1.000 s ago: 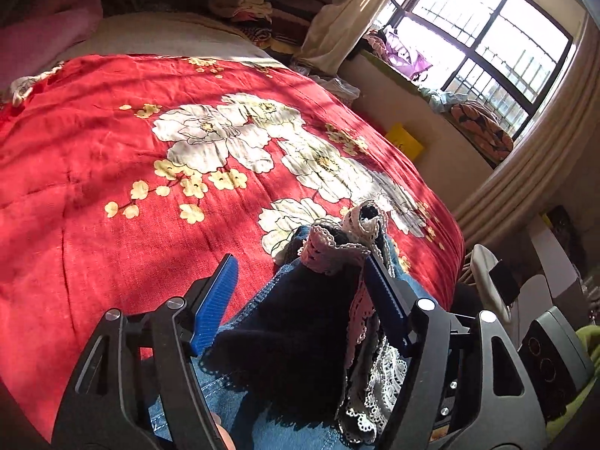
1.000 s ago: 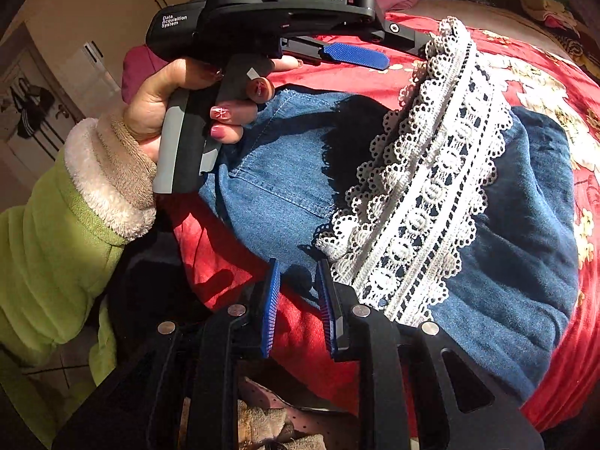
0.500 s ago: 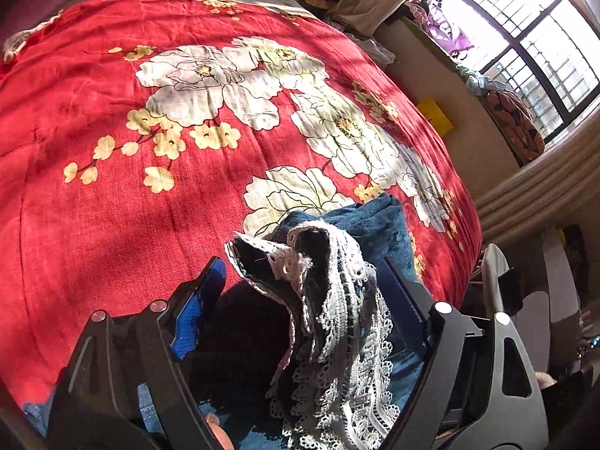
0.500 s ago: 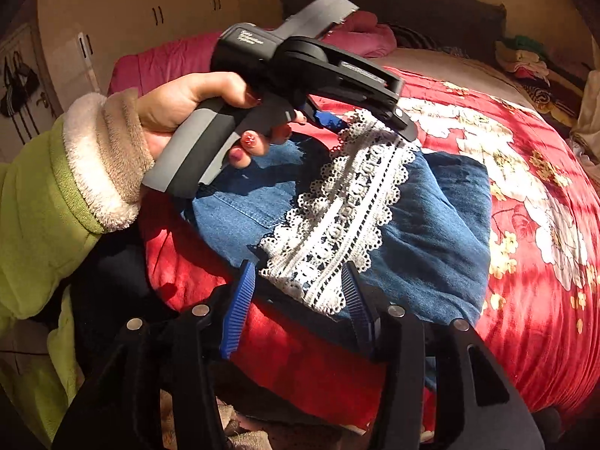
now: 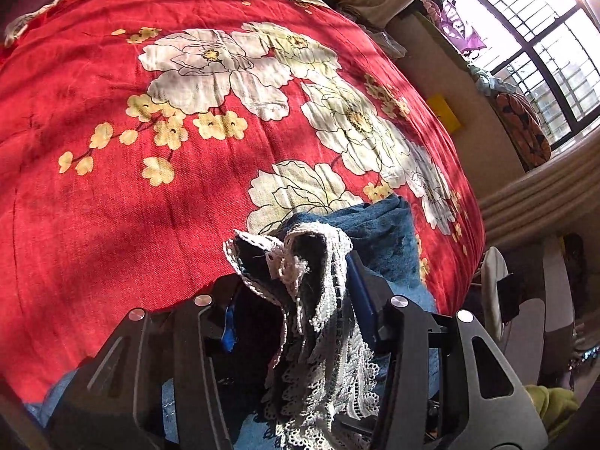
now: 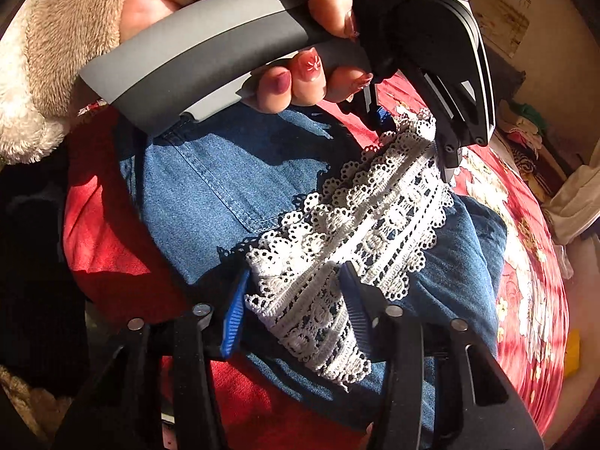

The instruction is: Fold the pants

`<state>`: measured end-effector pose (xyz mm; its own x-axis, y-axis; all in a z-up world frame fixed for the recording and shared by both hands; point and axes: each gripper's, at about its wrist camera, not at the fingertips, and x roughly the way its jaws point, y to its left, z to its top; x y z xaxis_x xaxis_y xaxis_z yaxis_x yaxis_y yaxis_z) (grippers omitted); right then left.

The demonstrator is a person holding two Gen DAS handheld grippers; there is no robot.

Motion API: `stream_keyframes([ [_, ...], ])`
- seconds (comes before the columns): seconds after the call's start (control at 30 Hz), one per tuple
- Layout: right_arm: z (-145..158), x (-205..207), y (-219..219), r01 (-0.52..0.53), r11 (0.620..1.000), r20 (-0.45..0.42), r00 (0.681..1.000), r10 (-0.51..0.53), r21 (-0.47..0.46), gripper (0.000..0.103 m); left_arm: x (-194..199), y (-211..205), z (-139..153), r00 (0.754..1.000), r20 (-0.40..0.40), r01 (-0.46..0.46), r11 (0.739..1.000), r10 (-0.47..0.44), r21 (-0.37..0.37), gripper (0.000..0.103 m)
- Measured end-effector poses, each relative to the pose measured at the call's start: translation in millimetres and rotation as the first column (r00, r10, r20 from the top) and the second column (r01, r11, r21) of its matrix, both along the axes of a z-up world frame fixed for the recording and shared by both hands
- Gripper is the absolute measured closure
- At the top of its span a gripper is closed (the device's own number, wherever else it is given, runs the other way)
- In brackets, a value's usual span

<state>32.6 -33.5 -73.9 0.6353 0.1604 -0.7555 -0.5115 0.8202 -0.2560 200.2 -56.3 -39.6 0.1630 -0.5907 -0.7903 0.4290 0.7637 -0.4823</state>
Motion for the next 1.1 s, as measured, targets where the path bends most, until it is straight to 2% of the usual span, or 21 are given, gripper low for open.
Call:
stream_keyframes([
  [0.03,4.0,2.0,-7.4,0.012,0.999,-0.022,1.000,-0.012,0.043,0.088,0.2,0.8,-0.5,1.000,-0.002,0.001,1.000,-0.001,-0.001,0.063],
  [0.13,22.5,2.8,-34.2,0.026,0.970,-0.127,0.992,0.005,0.241,0.089,-3.0,3.1,2.9,1.000,0.000,0.004,1.000,-0.004,0.003,0.064],
  [0.17,29.7,-0.1,-41.9,0.026,0.954,-0.149,0.989,0.020,0.300,0.089,-5.4,4.2,4.8,1.000,0.006,0.006,1.000,-0.006,0.008,0.067],
  [0.23,40.3,-8.4,-51.1,0.008,0.931,-0.160,0.986,0.053,0.364,0.089,-10.3,7.4,8.3,1.000,0.023,0.009,1.000,-0.009,0.006,0.069],
  [0.4,25.4,-9.2,-43.5,0.005,0.944,-0.182,0.982,0.058,0.329,0.089,-17.1,9.3,1.1,0.998,0.059,0.003,0.998,-0.006,0.057,0.070],
  [0.53,7.6,-5.9,-32.2,0.005,0.949,-0.193,0.979,0.059,0.315,0.080,-17.6,12.6,-6.0,0.997,0.074,-0.007,0.999,0.004,0.047,0.074],
  [0.6,11.2,-6.2,-37.6,0.018,0.932,-0.205,0.977,0.061,0.363,0.074,-17.3,14.8,-5.7,0.997,0.080,-0.011,0.999,0.008,0.032,0.076],
  [0.67,23.2,-6.2,-51.0,0.043,0.899,-0.221,0.973,0.061,0.437,0.072,-18.7,15.4,-0.7,0.994,0.107,-0.010,1.000,0.009,0.010,0.080],
  [0.73,39.8,-8.3,-69.7,0.067,0.861,-0.193,0.980,0.037,0.504,0.072,-18.9,15.4,6.2,0.991,0.137,-0.010,1.000,0.011,-0.003,0.080],
  [0.8,54.2,-9.0,-89.1,0.097,0.845,-0.153,0.988,-0.019,0.526,0.071,-17.6,13.7,10.4,0.987,0.157,-0.010,1.000,0.009,0.000,0.080],
  [0.9,58.1,0.7,-111.9,0.171,0.861,-0.128,0.984,-0.125,0.479,0.070,-14.7,8.7,6.4,0.983,0.185,-0.021,0.997,0.007,0.069,0.080],
  [1.1,27.1,25.3,-125.4,0.283,0.889,-0.214,0.953,-0.216,0.359,0.069,-11.0,4.2,-4.1,0.980,0.200,-0.037,0.992,0.012,0.120,0.080],
])
